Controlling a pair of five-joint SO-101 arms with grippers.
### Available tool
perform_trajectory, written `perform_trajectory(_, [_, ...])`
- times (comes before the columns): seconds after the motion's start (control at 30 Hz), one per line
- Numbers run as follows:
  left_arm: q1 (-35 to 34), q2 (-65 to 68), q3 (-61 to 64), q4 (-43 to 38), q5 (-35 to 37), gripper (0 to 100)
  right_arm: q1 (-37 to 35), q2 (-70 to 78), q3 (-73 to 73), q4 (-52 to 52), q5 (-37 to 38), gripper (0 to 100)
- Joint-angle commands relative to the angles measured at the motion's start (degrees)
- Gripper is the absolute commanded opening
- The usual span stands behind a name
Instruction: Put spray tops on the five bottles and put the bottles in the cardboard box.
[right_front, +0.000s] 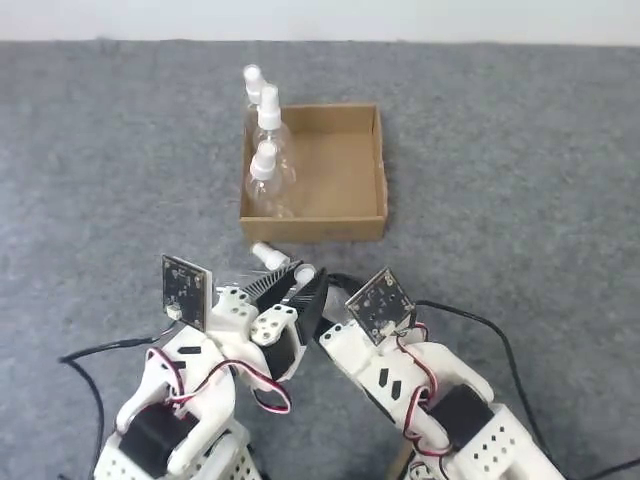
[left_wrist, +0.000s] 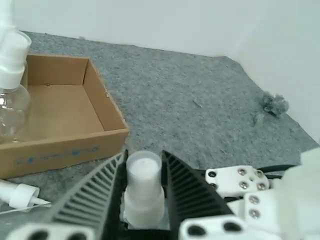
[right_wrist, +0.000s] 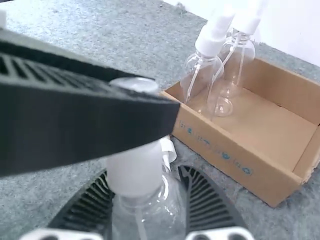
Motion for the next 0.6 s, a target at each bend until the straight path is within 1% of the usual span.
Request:
perform_trajectory(0.0, [-0.09,-0.97,-0.48,-1.85,-0.44,1,1.10,0.48,-6.24,-0.31,-0.79,0.8])
perform_trajectory(0.13, [-0.35,-0.97,-0.13,-3.60,-0.44,1,1.10,8.40,-9.93,-0.31,-3.16,0.7])
perform_trajectory(0.23, [-0.35,-0.97,-0.13,-3.60,-0.44,1,1.10,13.58,-11.43,-2.15,-3.25,0.7])
perform_trajectory(0.33, [-0.35,-0.97,-0.04,-3.25,-0.53,2,1.10,15.43,-11.34,-4.26,-3.43,0.7])
perform_trajectory(0.57, [-0.44,-0.97,0.92,-3.25,-0.53,2,1.45,15.52,-10.37,-4.18,-3.25,2.4])
